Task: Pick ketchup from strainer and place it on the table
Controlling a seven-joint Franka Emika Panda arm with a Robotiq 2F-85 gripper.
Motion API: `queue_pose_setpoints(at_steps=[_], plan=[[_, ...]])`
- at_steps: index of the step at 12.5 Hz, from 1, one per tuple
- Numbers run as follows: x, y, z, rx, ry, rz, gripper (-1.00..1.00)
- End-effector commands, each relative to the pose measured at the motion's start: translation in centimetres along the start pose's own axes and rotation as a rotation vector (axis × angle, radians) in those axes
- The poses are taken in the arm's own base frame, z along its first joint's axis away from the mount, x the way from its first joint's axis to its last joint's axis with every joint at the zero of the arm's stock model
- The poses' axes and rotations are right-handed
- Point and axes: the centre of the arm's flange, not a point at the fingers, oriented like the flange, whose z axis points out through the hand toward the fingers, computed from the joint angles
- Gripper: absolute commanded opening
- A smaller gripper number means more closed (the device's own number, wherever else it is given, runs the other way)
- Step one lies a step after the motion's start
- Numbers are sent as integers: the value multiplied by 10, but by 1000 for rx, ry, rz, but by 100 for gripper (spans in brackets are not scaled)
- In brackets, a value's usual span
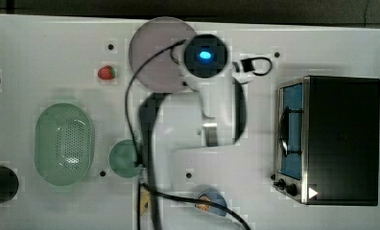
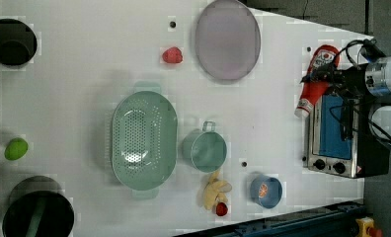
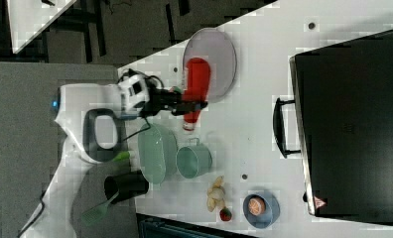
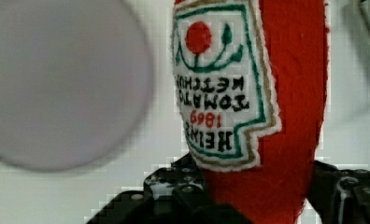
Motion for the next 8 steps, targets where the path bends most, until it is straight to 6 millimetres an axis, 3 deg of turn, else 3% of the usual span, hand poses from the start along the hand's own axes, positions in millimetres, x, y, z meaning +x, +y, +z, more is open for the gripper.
queue_pose_setpoints(at_steps=[1,8], plan=[[-24,-17,-2,27,53,-195,21],[-75,15,100,24,-48,-185,21]])
